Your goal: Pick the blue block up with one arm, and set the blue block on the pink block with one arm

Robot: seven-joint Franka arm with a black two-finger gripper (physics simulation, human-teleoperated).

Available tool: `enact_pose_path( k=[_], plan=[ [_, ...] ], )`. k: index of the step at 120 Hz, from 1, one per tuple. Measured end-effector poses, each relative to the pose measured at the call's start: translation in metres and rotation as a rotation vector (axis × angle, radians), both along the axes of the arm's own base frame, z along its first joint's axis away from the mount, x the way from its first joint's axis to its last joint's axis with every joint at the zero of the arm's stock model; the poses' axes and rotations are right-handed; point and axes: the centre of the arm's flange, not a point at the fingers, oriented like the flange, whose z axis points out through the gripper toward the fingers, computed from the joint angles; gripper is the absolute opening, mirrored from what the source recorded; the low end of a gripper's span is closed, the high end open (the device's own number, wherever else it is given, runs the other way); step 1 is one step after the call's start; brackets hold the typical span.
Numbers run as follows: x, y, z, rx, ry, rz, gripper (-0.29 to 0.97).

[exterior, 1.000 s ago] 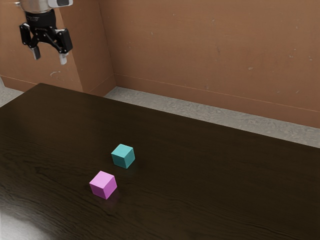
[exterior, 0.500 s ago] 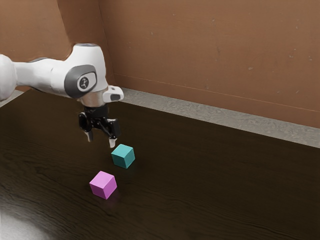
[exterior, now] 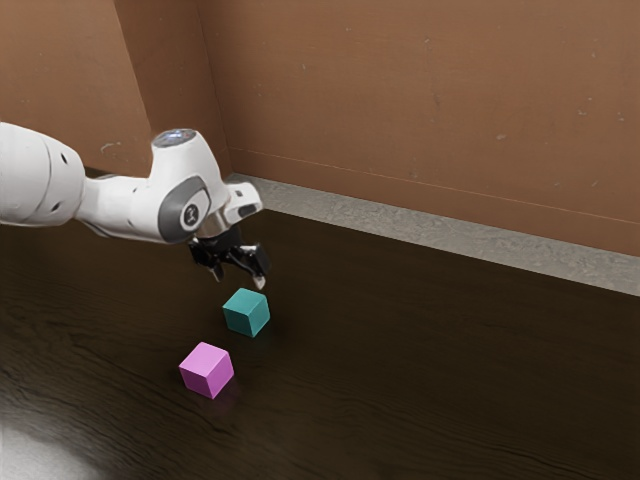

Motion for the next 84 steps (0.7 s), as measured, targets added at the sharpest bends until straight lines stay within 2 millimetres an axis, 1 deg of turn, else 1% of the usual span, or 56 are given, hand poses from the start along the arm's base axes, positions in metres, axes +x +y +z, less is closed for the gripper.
enact_pose_path(
  k=[22, 45, 84],
  plan=[
    [0.004, 0.001, -0.021, -0.012, 0.049, -0.012, 0.67],
    [0.007, 0.000, -0.032, -0.032, 0.098, -0.019, 0.67],
    [0.007, -0.001, -0.059, -0.051, 0.154, -0.027, 0.66]
  ],
)
